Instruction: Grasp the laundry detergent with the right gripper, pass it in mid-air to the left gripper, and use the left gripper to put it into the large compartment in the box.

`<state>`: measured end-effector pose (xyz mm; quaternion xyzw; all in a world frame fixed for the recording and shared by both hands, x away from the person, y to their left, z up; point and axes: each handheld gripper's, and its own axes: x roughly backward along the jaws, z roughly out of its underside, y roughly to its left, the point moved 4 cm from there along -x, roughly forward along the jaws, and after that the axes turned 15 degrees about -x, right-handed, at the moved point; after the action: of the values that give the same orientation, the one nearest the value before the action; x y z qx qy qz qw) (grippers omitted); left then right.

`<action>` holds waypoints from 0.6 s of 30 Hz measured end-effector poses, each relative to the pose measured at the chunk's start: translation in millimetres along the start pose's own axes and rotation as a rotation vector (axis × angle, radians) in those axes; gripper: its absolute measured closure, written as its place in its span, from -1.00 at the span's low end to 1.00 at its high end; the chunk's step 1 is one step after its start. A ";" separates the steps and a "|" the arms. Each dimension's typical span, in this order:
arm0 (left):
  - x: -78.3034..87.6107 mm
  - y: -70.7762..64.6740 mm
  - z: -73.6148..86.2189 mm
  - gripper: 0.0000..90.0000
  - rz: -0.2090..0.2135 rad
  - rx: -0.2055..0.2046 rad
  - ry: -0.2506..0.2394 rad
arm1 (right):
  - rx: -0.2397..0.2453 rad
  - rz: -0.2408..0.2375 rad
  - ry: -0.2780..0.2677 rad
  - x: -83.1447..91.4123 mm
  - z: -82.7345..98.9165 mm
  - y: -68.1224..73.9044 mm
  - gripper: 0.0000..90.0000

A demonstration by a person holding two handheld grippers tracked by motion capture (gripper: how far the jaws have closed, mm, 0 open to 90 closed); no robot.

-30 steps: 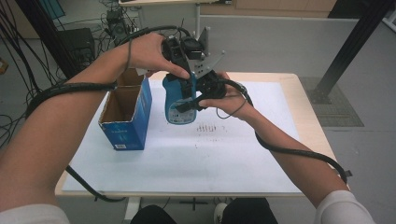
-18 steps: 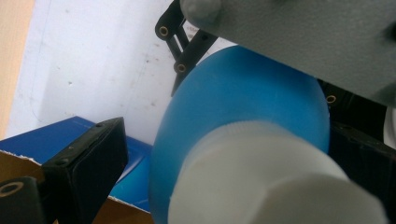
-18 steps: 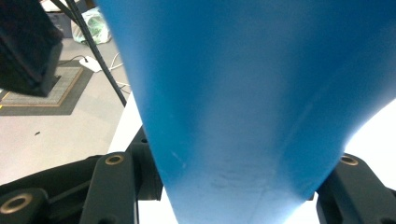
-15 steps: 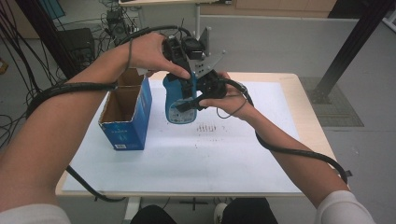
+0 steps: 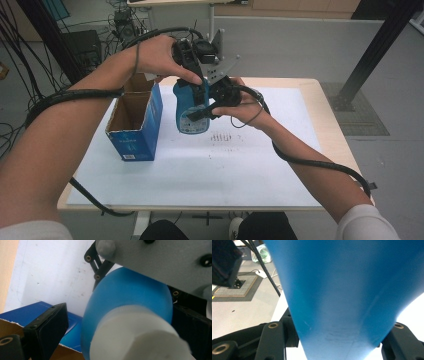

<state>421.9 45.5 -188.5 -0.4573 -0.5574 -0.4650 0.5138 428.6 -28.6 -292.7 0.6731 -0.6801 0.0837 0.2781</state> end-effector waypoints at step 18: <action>-1.6 0.0 1.5 -0.89 0.003 0.001 0.004 | 0.000 0.001 0.000 0.5 0.3 0.1 -0.03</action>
<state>421.8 47.0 -190.2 -0.4568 -0.5558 -0.4652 0.5158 428.5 -29.2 -292.7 0.6726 -0.6806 0.0838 0.2781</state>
